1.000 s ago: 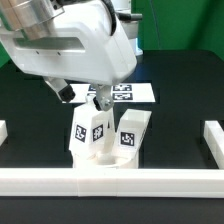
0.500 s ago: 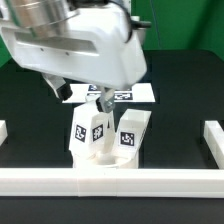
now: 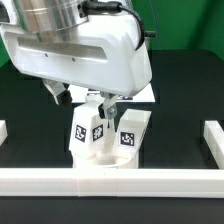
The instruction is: Assemble stool
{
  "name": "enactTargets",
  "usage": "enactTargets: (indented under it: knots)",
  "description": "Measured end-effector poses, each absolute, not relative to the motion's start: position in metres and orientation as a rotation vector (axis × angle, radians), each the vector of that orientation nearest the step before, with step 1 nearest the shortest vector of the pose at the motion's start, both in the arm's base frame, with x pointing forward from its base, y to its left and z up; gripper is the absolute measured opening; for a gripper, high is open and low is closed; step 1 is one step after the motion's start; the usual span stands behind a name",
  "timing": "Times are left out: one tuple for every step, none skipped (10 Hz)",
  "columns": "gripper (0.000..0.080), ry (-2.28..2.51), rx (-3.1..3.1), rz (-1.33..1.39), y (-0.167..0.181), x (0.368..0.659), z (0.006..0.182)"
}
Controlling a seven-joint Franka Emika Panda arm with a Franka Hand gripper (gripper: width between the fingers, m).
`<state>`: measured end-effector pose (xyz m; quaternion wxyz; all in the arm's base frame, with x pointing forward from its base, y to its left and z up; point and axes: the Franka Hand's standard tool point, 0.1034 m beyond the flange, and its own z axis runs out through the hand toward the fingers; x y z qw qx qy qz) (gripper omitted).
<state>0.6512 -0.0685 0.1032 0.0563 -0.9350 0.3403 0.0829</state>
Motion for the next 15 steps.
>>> enactTargets:
  knots:
    - [0.0649,1.032,-2.837,0.251,-0.068,0.651,0.103]
    - [0.0649,0.997,-2.884,0.211,-0.068,0.655,0.103]
    - [0.0649,0.952,-2.937,0.151,-0.063,0.658,0.101]
    - [0.0649,0.943,-2.945,0.127,-0.058,0.656,0.097]
    - [0.0649,0.944,-2.945,0.13,-0.058,0.655,0.096]
    - [0.0649,0.942,-2.946,0.12,-0.058,0.655,0.095]
    - [0.0649,0.948,-2.945,0.126,-0.06,0.653,0.093]
    - [0.0649,0.952,-2.944,0.129,-0.062,0.652,0.093]
    - [0.0649,0.952,-2.944,0.129,-0.062,0.652,0.092]
    - [0.0649,0.952,-2.944,0.129,-0.062,0.652,0.092]
    - [0.0649,0.952,-2.944,0.129,-0.062,0.652,0.092]
    - [0.0649,0.956,-2.942,0.115,-0.064,0.653,0.093]
    - [0.0649,0.978,-2.935,0.056,-0.071,0.651,0.095]
    - [0.0649,0.989,-2.933,0.024,-0.073,0.645,0.094]
    - [0.0649,0.992,-2.933,0.011,-0.074,0.644,0.092]
